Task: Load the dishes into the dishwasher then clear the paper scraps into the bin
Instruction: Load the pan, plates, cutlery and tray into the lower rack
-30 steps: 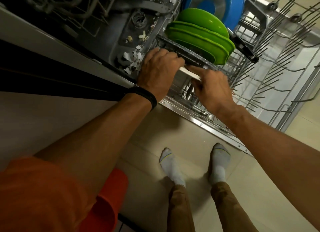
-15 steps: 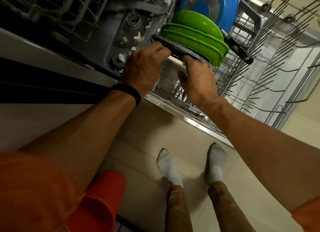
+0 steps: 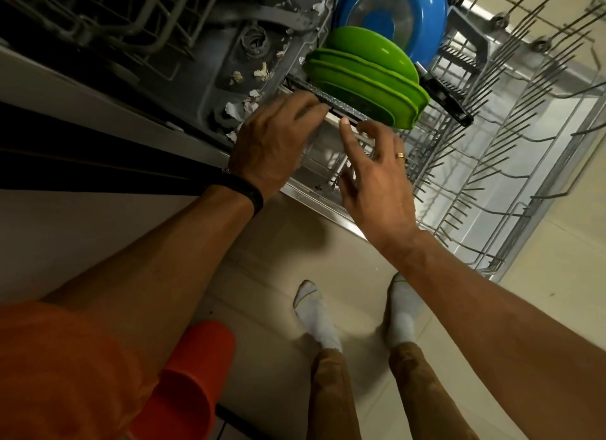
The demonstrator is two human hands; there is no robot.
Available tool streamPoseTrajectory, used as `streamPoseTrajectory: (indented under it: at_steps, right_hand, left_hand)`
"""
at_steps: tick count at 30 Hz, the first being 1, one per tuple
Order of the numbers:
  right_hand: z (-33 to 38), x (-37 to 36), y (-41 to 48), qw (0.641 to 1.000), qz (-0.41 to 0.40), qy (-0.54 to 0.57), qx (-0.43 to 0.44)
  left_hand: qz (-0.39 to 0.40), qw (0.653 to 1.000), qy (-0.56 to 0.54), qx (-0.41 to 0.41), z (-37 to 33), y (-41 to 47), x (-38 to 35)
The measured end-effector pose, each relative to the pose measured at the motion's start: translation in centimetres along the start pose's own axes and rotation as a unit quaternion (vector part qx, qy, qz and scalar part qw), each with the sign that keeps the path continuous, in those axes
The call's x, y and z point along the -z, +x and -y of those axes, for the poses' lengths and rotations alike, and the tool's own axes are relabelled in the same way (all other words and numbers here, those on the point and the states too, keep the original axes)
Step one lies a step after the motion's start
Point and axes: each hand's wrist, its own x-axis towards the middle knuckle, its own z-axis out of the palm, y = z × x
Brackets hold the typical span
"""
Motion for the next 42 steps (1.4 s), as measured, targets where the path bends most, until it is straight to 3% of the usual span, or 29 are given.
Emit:
streamPoseTrajectory:
  at_steps: [7, 11, 19, 25, 30, 42]
  right_hand:
    - [-1.1, 1.4, -0.5, 0.998, 0.057, 0.004, 0.040]
    - [-1.0, 4.8, -0.9, 0.993, 0.108, -0.019, 0.043]
    - [3.3, 19.6, -4.1, 0.988, 0.132, -0.038, 0.065]
    - [9.5, 33.0, -7.2, 0.988, 0.079, -0.019, 0.132]
    - [14.1, 39.6, -11.3, 0.975, 0.067, -0.001, 0.212]
    - [30.8, 38.1, -20.0, 0.907, 0.103, 0.032, 0.407]
  left_hand:
    - [0.035, 0.999, 0.037, 0.010, -0.5, -1.7, -0.3]
    - [0.122, 0.986, 0.088, 0.067, -3.3, -0.9, 1.5]
    - [0.143, 0.978, 0.069, 0.134, -12.5, -1.8, 14.6]
    - [0.072, 0.977, 0.064, 0.192, -18.7, -3.6, 28.9]
    - [0.012, 0.964, 0.087, 0.250, -22.4, -7.0, 38.7]
    - [-0.121, 0.890, 0.115, 0.424, -22.8, -25.1, 48.5]
